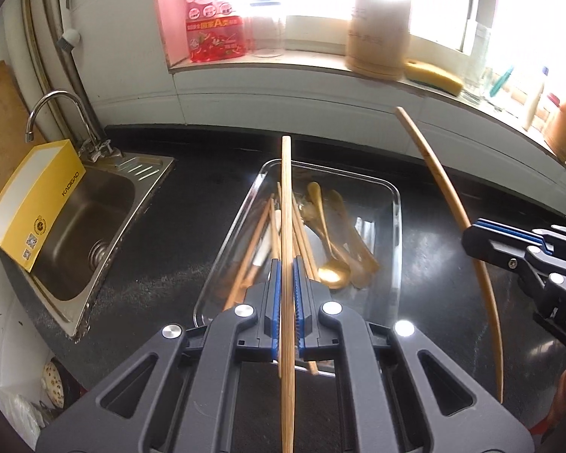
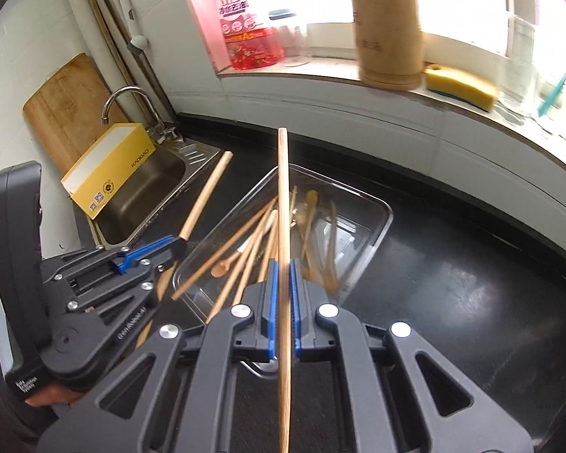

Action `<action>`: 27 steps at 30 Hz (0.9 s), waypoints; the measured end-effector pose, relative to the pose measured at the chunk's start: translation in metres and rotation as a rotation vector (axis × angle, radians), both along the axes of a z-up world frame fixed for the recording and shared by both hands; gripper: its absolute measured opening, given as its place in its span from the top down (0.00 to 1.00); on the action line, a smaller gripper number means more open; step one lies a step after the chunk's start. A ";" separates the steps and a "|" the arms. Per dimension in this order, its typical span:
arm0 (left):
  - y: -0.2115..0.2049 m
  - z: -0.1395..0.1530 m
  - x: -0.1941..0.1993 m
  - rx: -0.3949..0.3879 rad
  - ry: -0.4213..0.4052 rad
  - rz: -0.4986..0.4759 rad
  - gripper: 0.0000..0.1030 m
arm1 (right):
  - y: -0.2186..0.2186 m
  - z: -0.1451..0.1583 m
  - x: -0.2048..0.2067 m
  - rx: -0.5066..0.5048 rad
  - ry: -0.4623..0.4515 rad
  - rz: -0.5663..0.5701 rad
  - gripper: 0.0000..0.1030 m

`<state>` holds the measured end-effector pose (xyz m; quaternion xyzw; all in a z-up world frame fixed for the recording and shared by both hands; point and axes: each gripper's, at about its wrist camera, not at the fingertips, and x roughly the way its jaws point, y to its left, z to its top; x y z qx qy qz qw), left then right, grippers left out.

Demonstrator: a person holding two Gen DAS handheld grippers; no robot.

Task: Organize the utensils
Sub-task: 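Carry both chopsticks to the clear tray and release them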

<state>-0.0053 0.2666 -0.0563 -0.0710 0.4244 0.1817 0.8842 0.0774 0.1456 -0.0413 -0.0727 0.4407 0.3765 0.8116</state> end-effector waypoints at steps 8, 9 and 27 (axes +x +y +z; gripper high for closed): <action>0.021 -0.013 0.025 -0.025 0.024 0.000 0.94 | 0.028 -0.022 0.025 -0.014 0.064 0.000 0.93; 0.023 -0.017 0.028 -0.031 0.031 -0.001 0.94 | 0.031 -0.027 0.030 -0.017 0.083 -0.005 0.93; 0.053 -0.065 0.071 -0.085 0.126 0.007 0.94 | 0.060 -0.080 0.084 -0.030 0.258 -0.016 0.93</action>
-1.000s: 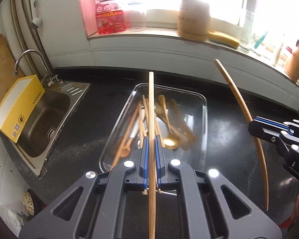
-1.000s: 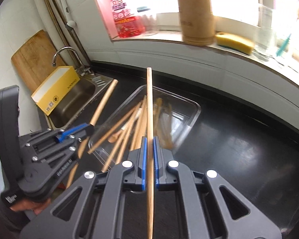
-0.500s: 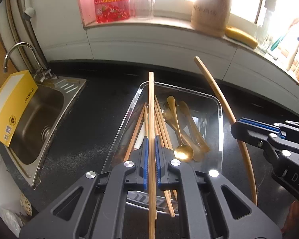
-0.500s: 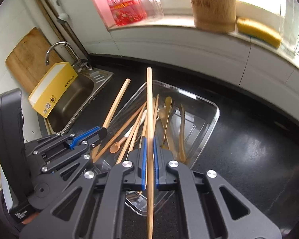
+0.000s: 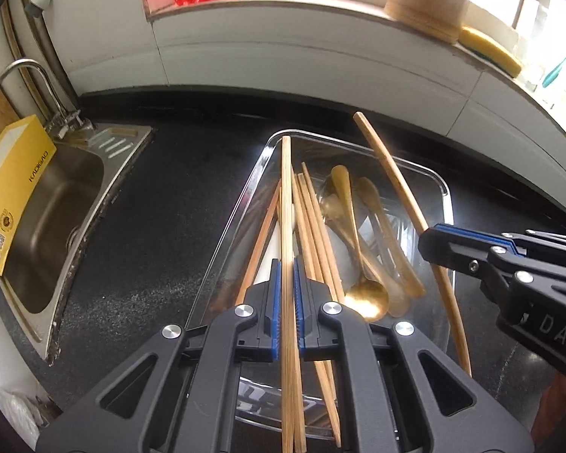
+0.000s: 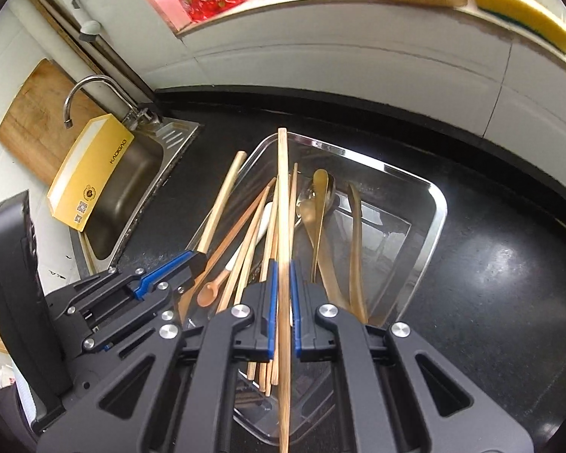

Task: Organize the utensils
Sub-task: 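Carry both chopsticks to the clear tray and release them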

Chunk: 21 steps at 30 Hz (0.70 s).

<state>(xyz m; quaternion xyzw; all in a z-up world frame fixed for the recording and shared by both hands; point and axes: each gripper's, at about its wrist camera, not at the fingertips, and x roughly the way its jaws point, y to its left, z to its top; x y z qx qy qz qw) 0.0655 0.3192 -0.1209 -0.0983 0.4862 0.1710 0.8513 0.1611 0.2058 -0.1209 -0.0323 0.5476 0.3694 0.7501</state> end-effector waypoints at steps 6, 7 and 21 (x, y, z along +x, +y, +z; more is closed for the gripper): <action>0.007 -0.012 0.004 -0.041 0.017 0.012 0.93 | -0.001 -0.012 0.017 -0.011 0.058 -0.021 0.76; 0.009 -0.014 0.004 -0.055 0.020 0.016 0.92 | -0.006 -0.009 0.020 -0.004 0.045 -0.036 0.43; 0.010 0.033 -0.028 -0.031 -0.094 0.079 0.14 | -0.080 0.054 0.002 0.005 -0.136 -0.123 0.18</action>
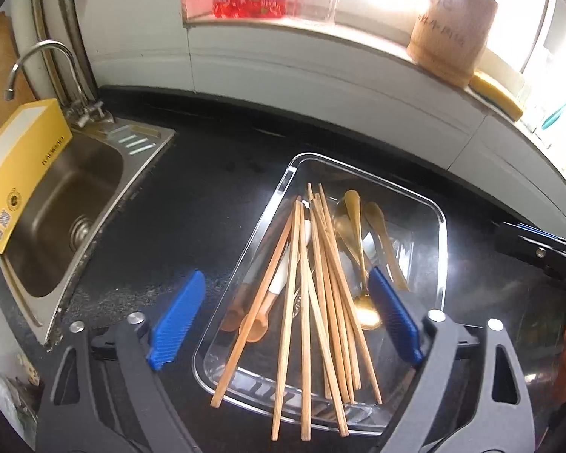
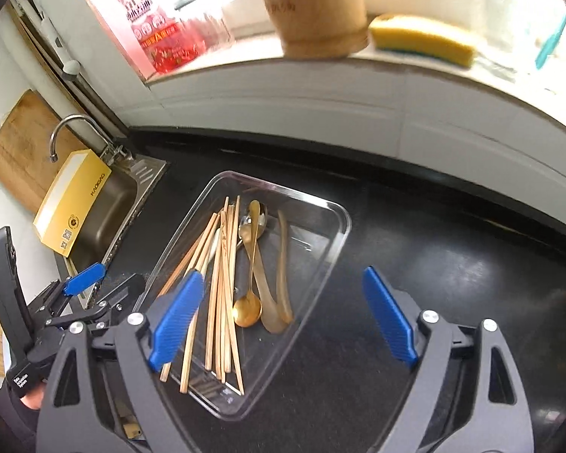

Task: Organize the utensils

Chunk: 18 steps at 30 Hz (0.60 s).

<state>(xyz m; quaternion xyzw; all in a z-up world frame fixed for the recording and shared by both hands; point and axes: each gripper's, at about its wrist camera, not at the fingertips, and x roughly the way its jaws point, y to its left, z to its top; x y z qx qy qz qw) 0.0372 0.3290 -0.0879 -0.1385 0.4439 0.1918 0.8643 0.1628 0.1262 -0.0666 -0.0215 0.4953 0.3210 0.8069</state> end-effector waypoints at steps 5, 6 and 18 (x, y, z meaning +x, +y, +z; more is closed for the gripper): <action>-0.019 0.014 -0.017 0.019 -0.016 -0.013 0.12 | -0.028 0.021 -0.026 0.011 -0.042 -0.023 0.18; -0.023 0.018 -0.020 0.026 -0.017 -0.021 0.12 | -0.033 0.024 -0.030 0.008 -0.052 -0.028 0.17; -0.129 0.040 -0.031 0.034 -0.036 -0.172 0.08 | -0.174 0.047 -0.084 -0.131 -0.181 -0.271 0.07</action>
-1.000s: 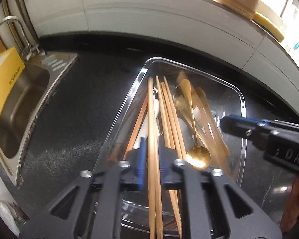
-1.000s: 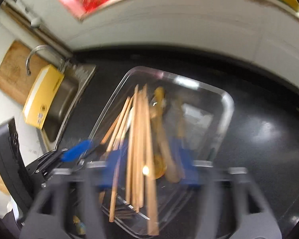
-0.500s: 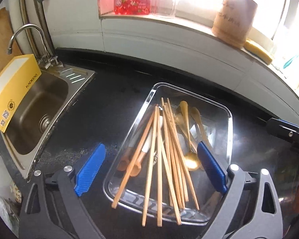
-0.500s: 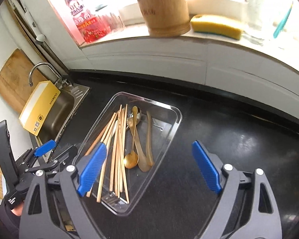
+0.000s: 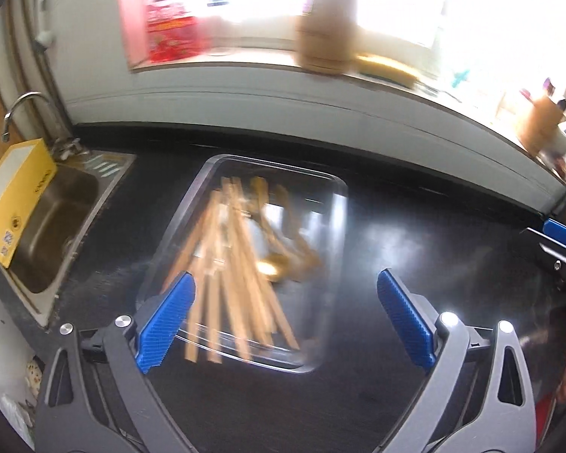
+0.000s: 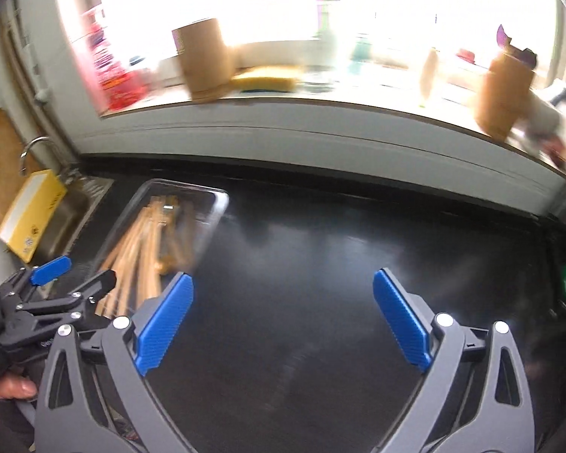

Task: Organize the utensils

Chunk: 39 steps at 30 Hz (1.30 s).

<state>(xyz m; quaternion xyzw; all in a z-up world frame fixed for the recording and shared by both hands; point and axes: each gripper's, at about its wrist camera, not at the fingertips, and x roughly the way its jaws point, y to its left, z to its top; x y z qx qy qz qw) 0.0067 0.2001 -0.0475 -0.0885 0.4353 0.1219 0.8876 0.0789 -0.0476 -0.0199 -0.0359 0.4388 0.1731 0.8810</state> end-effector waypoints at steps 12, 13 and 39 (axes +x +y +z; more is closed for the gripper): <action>-0.161 -0.003 0.004 -0.031 0.005 -0.198 0.06 | -0.156 -0.004 -0.043 -0.044 0.017 -0.166 0.07; -0.169 -0.003 0.003 -0.029 0.005 -0.208 0.06 | -0.163 -0.004 -0.045 -0.042 0.019 -0.167 0.07; -0.237 -0.002 0.001 0.029 0.041 -0.236 0.06 | -0.199 -0.012 -0.050 0.013 0.056 -0.143 0.07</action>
